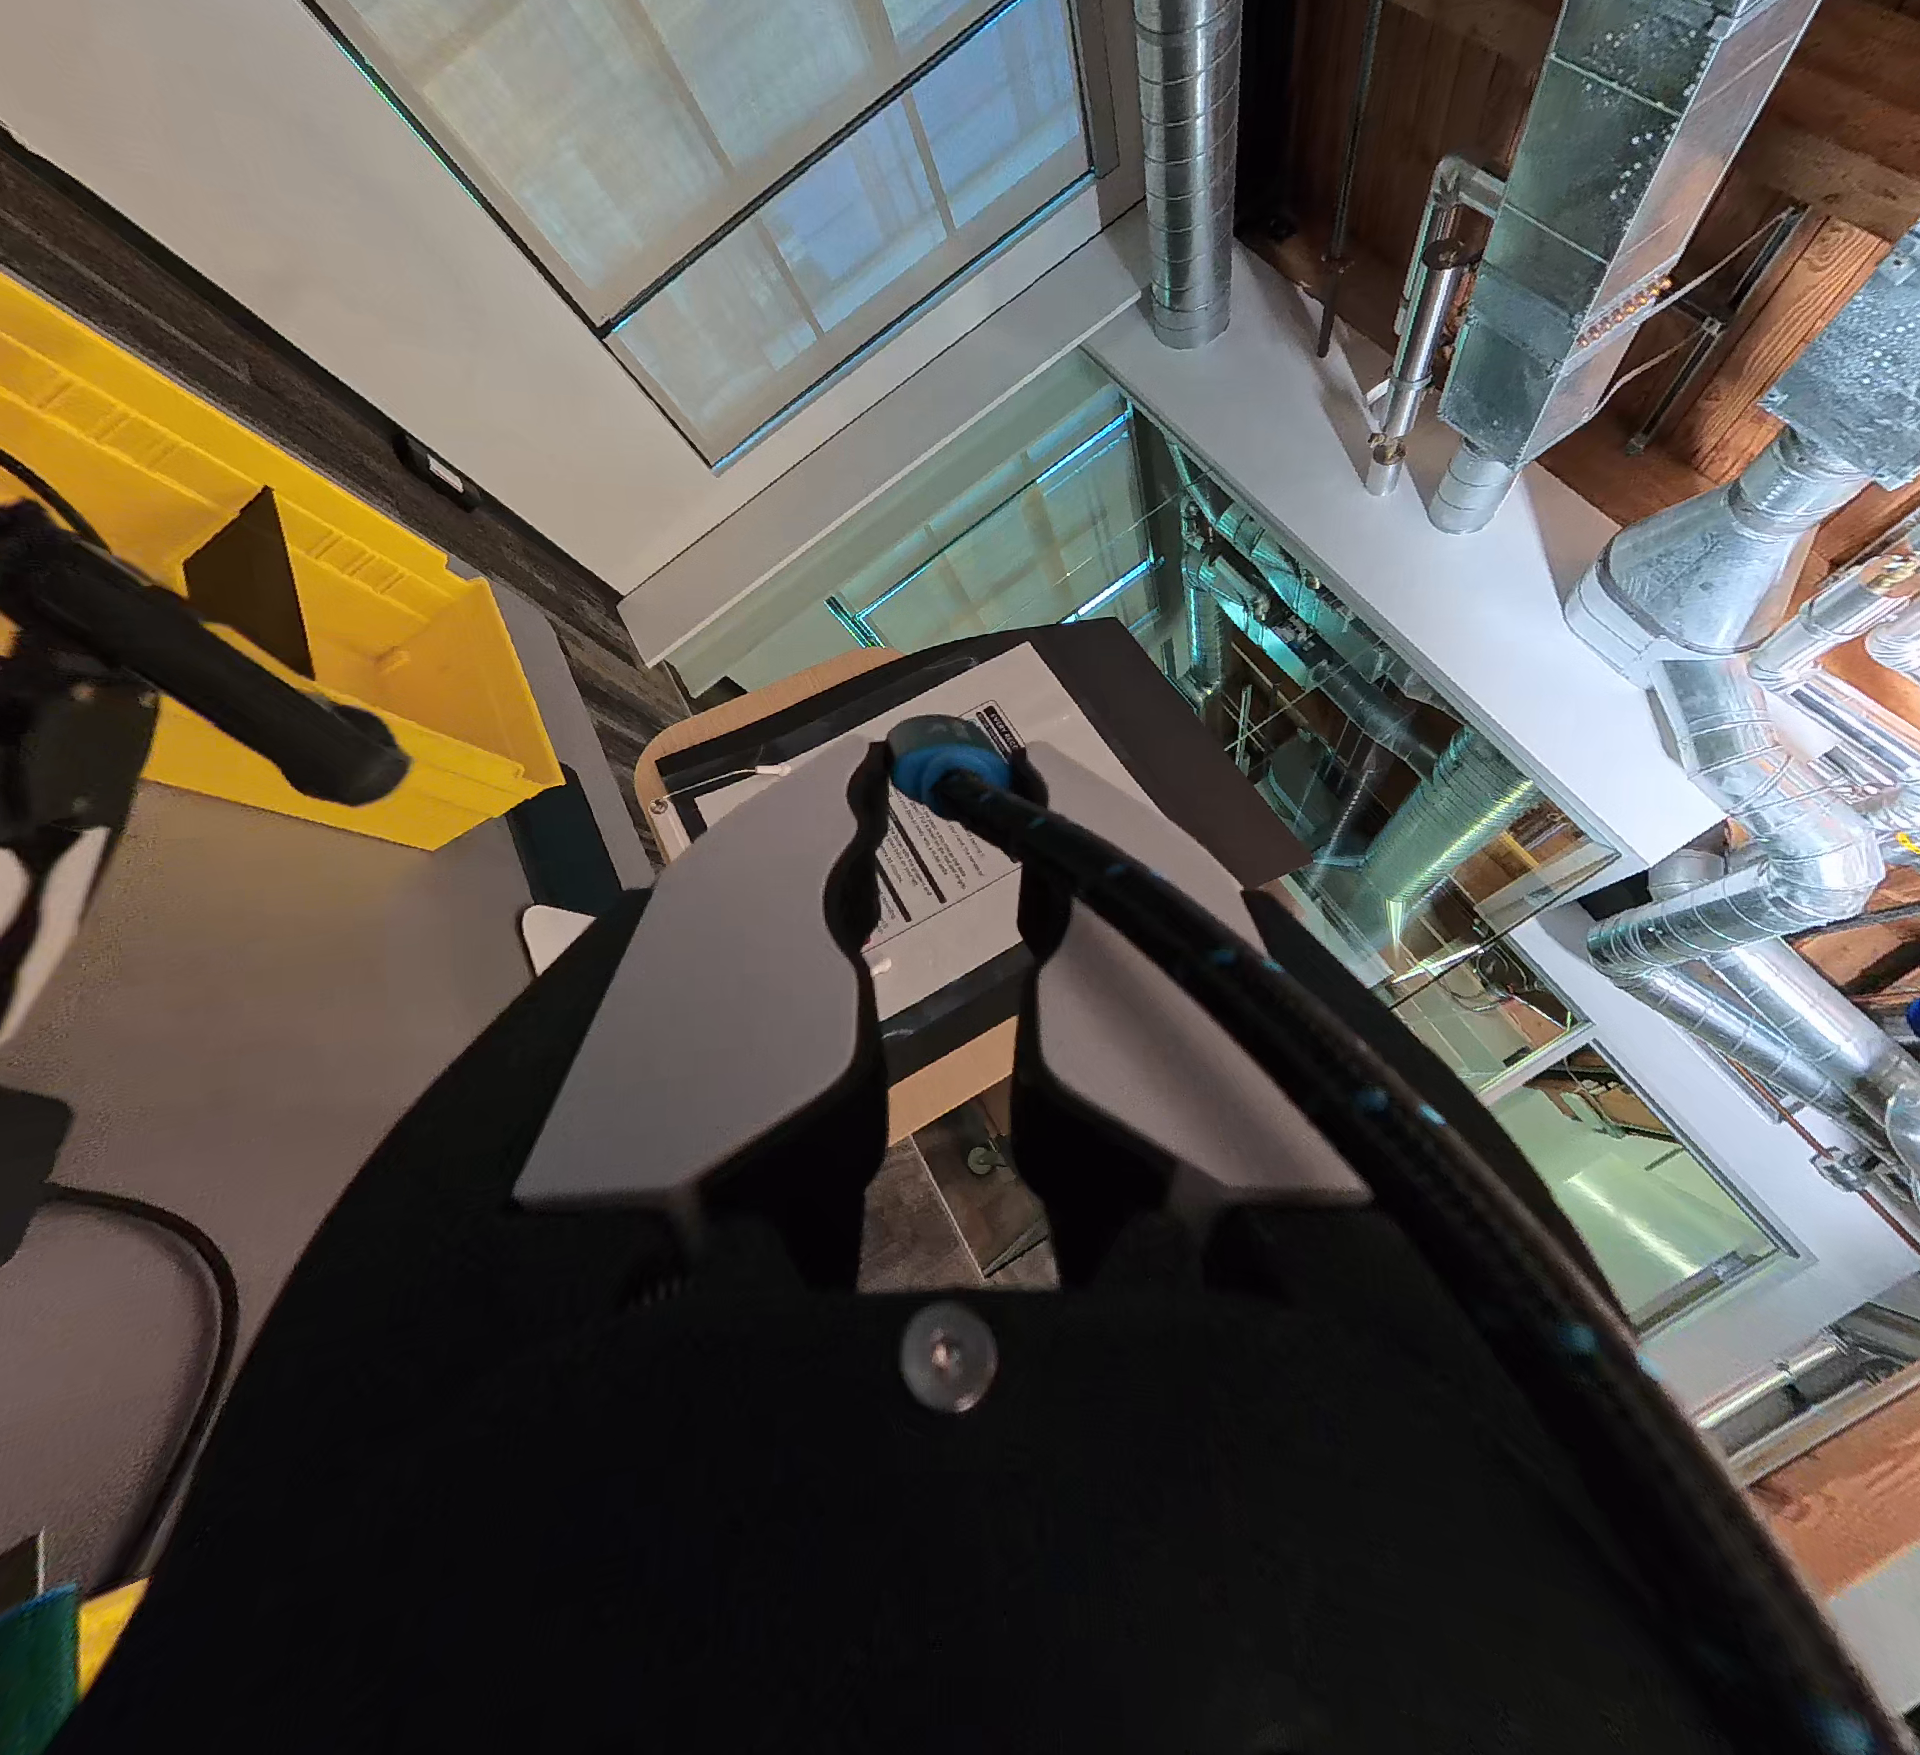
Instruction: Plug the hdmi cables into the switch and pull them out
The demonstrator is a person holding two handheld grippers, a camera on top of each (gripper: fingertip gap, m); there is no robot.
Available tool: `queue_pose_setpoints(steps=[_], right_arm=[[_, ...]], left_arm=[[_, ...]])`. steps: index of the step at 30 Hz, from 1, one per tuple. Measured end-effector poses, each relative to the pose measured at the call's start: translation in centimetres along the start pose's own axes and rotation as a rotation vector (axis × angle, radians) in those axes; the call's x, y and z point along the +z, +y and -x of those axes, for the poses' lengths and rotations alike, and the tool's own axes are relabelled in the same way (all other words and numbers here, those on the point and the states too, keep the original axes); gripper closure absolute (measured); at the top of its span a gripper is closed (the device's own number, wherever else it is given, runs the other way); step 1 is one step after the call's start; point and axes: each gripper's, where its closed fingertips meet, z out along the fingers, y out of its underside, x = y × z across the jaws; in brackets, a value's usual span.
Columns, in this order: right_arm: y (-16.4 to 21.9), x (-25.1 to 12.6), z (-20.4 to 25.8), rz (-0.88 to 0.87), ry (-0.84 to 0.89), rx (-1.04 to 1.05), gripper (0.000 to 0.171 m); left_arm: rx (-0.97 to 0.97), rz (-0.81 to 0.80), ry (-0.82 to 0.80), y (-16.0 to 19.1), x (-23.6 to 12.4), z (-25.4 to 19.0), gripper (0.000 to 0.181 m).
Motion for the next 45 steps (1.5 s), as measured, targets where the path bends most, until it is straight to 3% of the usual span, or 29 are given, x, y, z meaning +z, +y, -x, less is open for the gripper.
queue_pose_setpoints(steps=[1, 5, 10, 13, 22, 32, 36, 41, 43, 45], right_arm=[[0.0, 0.0, 0.0, 0.001, 0.000, -0.004, 0.149], [0.0, 0.1, 0.1, -0.003, -0.006, -0.008, 0.149], [0.0, 0.0, 0.4, -0.006, -0.019, -0.017, 0.148], [-0.1, 0.0, 0.6, -0.001, -0.024, -0.024, 0.148], [0.0, -0.2, 0.6, -0.011, -0.037, -0.011, 0.148], [0.9, 0.0, 1.0, 0.017, -0.068, -0.009, 0.148], [1.0, 0.2, 1.2, 0.014, -0.078, 0.005, 0.148], [1.4, 1.1, 1.8, 0.024, -0.099, 0.048, 0.148], [1.5, 1.6, 2.2, 0.010, -0.118, 0.093, 0.148], [1.6, 2.1, 2.7, -0.002, -0.144, 0.143, 0.148]], left_arm=[[0.038, -0.002, 0.002, 0.6, -0.1, -0.4, 0.149], [0.318, -0.060, -0.207, 0.0, -1.9, 0.8, 0.116], [0.616, -0.014, -0.180, -0.8, -0.7, -1.3, 0.092], [0.639, 0.070, -0.158, -0.3, 1.5, -1.0, 0.078], [0.657, 0.040, -0.012, -0.4, 2.9, -1.2, 0.091], [0.669, 0.058, -0.041, -0.8, 2.6, -0.7, 0.108], [0.593, -0.038, 0.045, -1.7, 0.9, -1.7, 0.111], [0.549, -0.251, 0.113, -4.8, -3.7, -3.1, 0.114], [0.546, -0.422, 0.168, -6.9, -7.1, -4.3, 0.181], [0.513, -0.523, 0.229, -8.5, -10.1, -5.1, 0.181]])
